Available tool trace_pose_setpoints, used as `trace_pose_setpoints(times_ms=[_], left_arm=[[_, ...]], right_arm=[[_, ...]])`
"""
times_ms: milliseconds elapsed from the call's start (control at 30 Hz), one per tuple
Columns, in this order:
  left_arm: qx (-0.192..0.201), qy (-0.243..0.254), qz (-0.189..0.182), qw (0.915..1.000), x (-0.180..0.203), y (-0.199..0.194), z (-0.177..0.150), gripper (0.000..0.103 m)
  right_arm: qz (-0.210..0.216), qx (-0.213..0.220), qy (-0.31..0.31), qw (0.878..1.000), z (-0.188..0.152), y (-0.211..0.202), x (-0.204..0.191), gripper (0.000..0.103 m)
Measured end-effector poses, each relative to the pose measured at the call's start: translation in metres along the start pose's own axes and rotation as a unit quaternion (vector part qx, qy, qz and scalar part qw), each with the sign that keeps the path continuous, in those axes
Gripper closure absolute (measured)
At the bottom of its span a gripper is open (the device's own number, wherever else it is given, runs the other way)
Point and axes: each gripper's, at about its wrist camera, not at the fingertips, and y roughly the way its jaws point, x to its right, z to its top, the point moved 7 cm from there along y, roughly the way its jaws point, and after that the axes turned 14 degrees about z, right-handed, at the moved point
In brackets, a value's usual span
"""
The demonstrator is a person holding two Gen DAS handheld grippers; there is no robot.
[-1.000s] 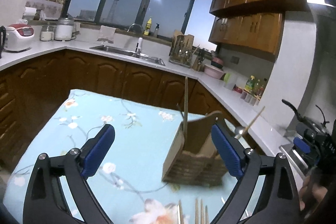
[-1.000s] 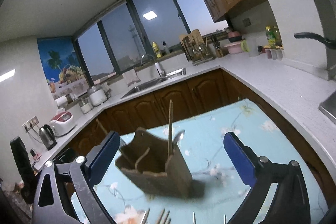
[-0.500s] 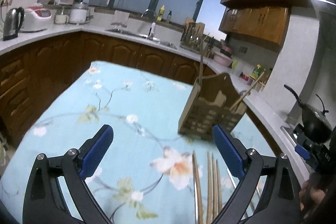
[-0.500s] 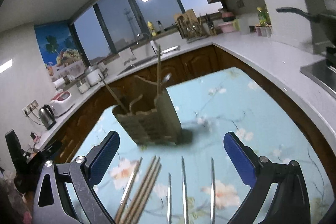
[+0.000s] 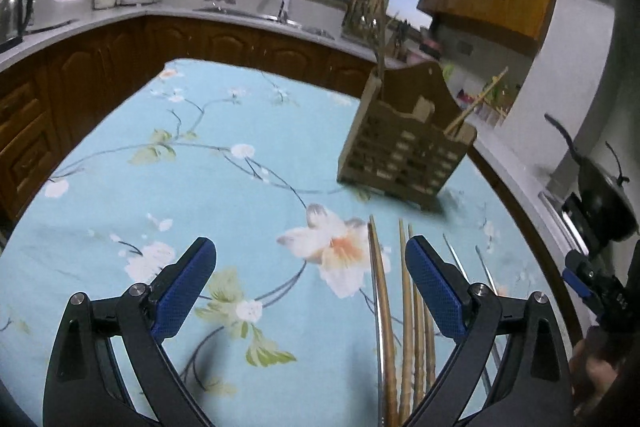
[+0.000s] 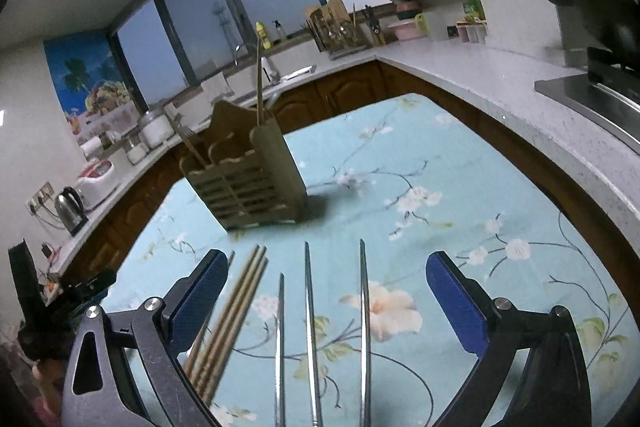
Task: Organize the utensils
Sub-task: 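Move both tools back to the remaining metal chopsticks, then grasp a metal chopstick with the left tool while the right tool grasps another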
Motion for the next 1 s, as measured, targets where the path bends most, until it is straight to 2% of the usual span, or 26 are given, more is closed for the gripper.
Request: trace_pose_setpoints(times_ms=[233,367,500,567,633,867,1000], left_arm=[[-0.051,0.064,0.017,0.9965,0.026,0.026,-0.005,0.006],[-0.076,0.09,0.016,0.9929,0.04,0.042,-0.007,0.011],[-0.1,0.111,0.019,0.9886,0.052,0.06,-0.009,0.021],[-0.111,0.12,0.019,0.9863,0.057,0.067,-0.01,0.026],[-0.116,0.128,0.02,0.9848,0.062,0.073,-0.01,0.028],[-0.133,0.158,0.03,0.9781,0.075,0.093,-0.012,0.037],[-0.144,0.171,0.035,0.9741,0.082,0.103,-0.017,0.042]], right_arm=[[0.0,-0.023,0.009,1.0,-0.009,0.013,0.008,0.003],[-0.003,-0.031,0.006,1.0,-0.009,0.017,0.009,0.004],[0.0,-0.041,0.003,0.999,-0.009,0.023,0.009,0.014],[0.002,-0.054,0.002,0.999,-0.012,0.029,0.008,0.029],[0.003,-0.068,0.002,0.998,-0.015,0.036,0.007,0.039],[0.013,-0.084,0.005,0.996,-0.018,0.048,0.003,0.042],[0.013,-0.08,0.006,0.997,-0.015,0.05,0.002,0.042]])
